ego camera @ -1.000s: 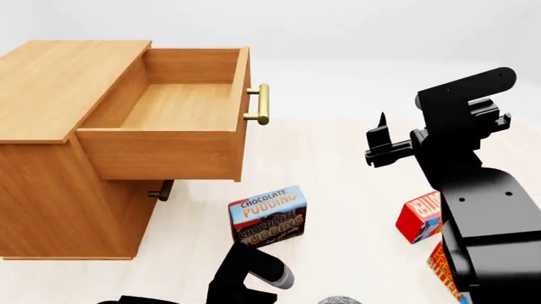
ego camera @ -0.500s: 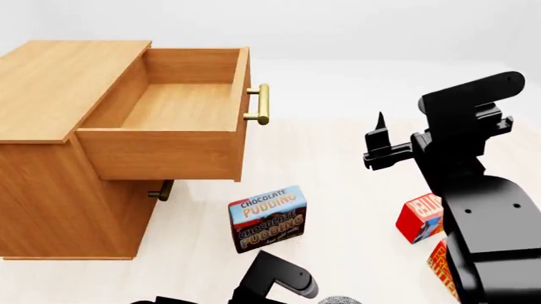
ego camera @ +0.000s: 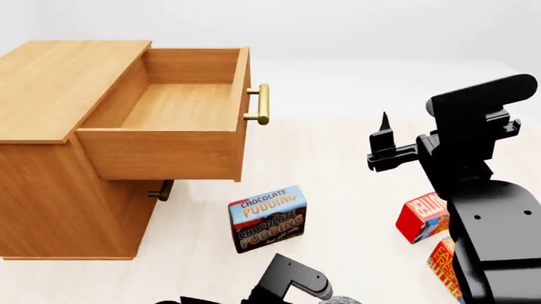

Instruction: Put the bowl in the top drawer of the cabinet.

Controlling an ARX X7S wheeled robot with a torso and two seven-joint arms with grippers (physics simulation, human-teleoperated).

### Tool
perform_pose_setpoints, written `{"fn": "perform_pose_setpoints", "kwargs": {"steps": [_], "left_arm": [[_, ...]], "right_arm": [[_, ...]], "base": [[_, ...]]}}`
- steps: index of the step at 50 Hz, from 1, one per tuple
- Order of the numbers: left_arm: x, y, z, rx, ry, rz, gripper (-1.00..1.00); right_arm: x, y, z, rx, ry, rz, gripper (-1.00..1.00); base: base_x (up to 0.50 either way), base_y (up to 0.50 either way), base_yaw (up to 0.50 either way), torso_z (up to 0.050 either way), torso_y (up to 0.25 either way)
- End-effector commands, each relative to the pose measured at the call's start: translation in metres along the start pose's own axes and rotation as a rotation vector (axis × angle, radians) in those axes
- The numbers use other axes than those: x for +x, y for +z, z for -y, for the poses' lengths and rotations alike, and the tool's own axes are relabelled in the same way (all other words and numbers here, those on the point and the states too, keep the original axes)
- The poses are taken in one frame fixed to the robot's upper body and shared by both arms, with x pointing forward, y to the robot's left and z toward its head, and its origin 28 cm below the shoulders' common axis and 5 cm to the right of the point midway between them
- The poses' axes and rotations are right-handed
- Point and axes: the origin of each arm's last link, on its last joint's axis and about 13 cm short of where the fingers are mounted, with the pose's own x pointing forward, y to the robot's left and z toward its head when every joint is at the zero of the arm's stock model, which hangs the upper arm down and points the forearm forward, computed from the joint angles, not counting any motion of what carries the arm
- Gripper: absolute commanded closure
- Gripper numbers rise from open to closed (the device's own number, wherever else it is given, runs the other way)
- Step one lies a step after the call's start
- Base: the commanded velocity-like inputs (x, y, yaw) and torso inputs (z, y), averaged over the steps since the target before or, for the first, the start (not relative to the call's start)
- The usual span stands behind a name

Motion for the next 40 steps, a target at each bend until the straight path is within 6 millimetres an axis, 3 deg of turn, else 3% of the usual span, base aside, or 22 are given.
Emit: {"fn": "perform_pose_setpoints", "kwargs": {"steps": [1, 7, 8, 13, 24, 40], "left_arm": [[0.013, -0.009, 0.0, 0.017, 0.011, -0.031, -1.0], [0.017, -0.014, 0.0, 0.026, 0.007, -0.044, -1.0], [0.018, -0.015, 0.0, 0.026, 0.009, -0.046, 1.0], [0.019, -0.017, 0.0, 0.028, 0.01, -0.035, 1.0], [0.003, -0.021, 0.013, 0.056, -0.04, 0.035, 1.0], [-0.058, 0.009, 0.018, 0.048, -0.073, 0.274, 1.0]], "right_arm": [[-0.001, -0.001, 0.0, 0.004, 0.001, 0.001, -1.0], [-0.001, -0.001, 0.0, 0.007, 0.002, 0.002, -1.0], [-0.001, -0.001, 0.0, 0.007, 0.002, 0.002, -1.0], [-0.001, -0.003, -0.001, 0.01, 0.003, 0.001, -1.0], [-0.003, -0.004, 0.0, 0.052, 0.021, 0.001, -1.0], [-0.011, -0.002, 0.003, 0.063, 0.018, 0.018, -1.0]], "base": [[0.0, 0.0, 0.0, 0.0, 0.0], [0.0, 0.0, 0.0, 0.0, 0.0], [0.0, 0.0, 0.0, 0.0, 0.0], [0.0, 0.0, 0.0, 0.0, 0.0], [0.0, 0.0, 0.0, 0.0, 0.0], [0.0, 0.0, 0.0, 0.0, 0.0]]}}
